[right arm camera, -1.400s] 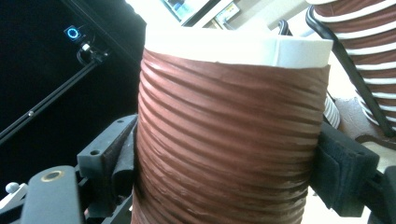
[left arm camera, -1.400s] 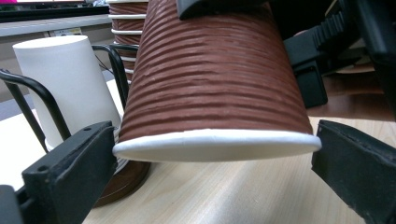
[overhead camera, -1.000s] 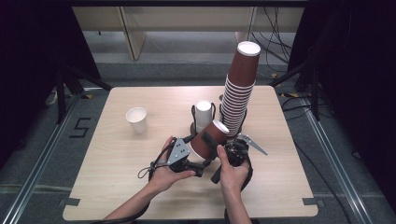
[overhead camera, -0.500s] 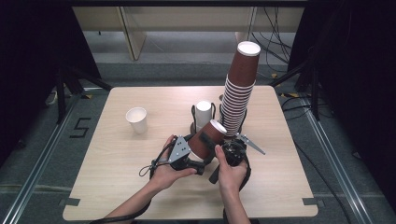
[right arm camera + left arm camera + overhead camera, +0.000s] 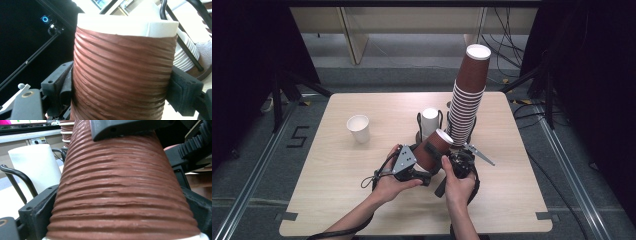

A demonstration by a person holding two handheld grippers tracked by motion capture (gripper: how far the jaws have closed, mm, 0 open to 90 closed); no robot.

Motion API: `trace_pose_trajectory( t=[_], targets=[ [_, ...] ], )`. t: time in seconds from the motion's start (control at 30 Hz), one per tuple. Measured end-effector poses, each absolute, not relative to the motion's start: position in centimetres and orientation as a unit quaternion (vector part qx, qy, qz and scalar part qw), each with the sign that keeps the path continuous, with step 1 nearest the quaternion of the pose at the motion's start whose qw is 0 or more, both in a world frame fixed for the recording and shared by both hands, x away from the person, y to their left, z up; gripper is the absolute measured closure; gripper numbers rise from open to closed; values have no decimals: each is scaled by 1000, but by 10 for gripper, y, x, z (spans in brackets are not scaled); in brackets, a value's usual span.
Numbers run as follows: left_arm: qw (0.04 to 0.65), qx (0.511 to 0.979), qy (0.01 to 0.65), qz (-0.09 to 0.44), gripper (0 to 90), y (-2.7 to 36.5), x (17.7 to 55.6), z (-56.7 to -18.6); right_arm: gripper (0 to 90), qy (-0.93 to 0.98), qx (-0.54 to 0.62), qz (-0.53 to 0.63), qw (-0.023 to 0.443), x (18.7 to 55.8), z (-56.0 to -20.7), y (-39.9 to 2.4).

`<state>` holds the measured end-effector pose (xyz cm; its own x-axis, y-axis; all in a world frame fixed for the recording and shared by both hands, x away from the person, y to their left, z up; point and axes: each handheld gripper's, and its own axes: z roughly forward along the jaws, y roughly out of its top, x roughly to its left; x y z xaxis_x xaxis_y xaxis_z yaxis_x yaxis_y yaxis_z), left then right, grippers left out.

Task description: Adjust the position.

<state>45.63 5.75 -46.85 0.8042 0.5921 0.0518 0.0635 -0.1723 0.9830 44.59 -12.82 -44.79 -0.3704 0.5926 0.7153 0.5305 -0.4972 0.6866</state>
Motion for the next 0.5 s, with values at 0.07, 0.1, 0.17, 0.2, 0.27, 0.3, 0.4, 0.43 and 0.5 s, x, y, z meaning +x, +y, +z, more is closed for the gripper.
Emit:
trace_pose_trajectory(
  t=[0.07,0.1,0.17,0.2,0.27,0.3,0.4,0.43,0.5],
  targets=[
    [604,733,223,220,32,58,456,-468,188,500,560,661,24,446,-447,-128],
    [604,733,223,220,32,57,456,-467,187,500,562,659,24,446,-447,-128],
    [605,733,223,220,33,57,456,-467,187,492,568,660,14,445,-447,-128],
    [604,733,222,220,34,57,456,-467,187,484,576,659,0,444,-446,-128],
    [609,730,220,219,38,57,457,-467,185,488,570,661,10,445,-448,-129],
    [609,730,220,219,39,57,457,-467,184,489,568,662,13,446,-448,-129],
    [609,730,220,220,44,57,457,-468,181,490,568,661,14,446,-448,-129],
    [613,728,218,217,46,57,457,-468,181,489,569,661,10,446,-448,-129],
    [612,729,217,218,50,57,457,-468,177,489,570,660,9,446,-448,-129]
  ],
)
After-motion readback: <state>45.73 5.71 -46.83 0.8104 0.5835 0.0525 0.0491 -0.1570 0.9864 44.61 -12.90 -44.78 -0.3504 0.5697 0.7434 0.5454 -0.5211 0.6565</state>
